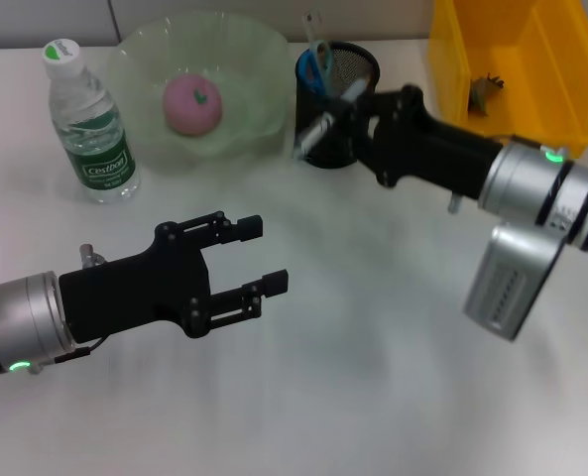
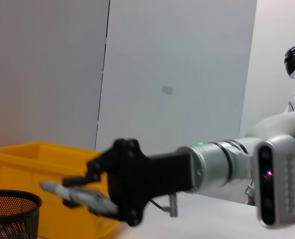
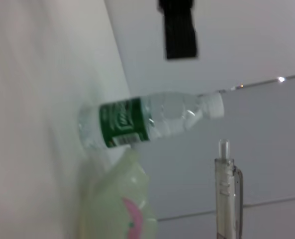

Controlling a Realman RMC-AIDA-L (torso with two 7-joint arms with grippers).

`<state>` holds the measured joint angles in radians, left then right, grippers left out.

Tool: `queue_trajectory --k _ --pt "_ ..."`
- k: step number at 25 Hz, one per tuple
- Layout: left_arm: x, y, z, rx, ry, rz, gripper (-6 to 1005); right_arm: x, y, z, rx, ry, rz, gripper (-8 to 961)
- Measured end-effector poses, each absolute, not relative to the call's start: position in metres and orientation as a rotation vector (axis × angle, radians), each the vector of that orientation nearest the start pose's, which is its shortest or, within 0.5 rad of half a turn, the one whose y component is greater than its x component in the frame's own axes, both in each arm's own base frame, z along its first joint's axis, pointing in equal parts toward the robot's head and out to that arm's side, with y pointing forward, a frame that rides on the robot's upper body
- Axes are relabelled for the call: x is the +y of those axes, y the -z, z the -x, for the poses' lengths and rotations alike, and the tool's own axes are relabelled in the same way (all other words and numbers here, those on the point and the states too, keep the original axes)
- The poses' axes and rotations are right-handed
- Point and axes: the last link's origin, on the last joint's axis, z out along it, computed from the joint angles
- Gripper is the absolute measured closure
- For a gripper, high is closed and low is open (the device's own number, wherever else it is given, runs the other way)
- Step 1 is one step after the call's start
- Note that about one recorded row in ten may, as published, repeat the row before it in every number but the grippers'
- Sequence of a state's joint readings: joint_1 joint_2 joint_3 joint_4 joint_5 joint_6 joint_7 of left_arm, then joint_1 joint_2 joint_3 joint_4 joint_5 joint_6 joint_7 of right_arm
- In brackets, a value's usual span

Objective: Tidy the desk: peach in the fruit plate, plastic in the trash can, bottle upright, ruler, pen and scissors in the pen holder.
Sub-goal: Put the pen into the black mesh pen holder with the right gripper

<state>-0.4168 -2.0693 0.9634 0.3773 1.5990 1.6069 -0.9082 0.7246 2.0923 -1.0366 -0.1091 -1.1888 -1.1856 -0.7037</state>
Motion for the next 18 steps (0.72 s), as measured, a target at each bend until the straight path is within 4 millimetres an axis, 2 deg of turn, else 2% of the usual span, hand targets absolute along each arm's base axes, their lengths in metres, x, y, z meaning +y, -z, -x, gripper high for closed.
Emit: queue_trajectory --k 10,18 --pt "0.273 0.041 0.269 -0.345 1.004 2.68 323 0.388 0.073 -0.212 -1.149 -0.121 1.952 826" --pt "0.274 0.041 0.268 -0.341 1.005 2.681 323 0.391 0.075 -0.206 -1.056 -0.188 2.028 827"
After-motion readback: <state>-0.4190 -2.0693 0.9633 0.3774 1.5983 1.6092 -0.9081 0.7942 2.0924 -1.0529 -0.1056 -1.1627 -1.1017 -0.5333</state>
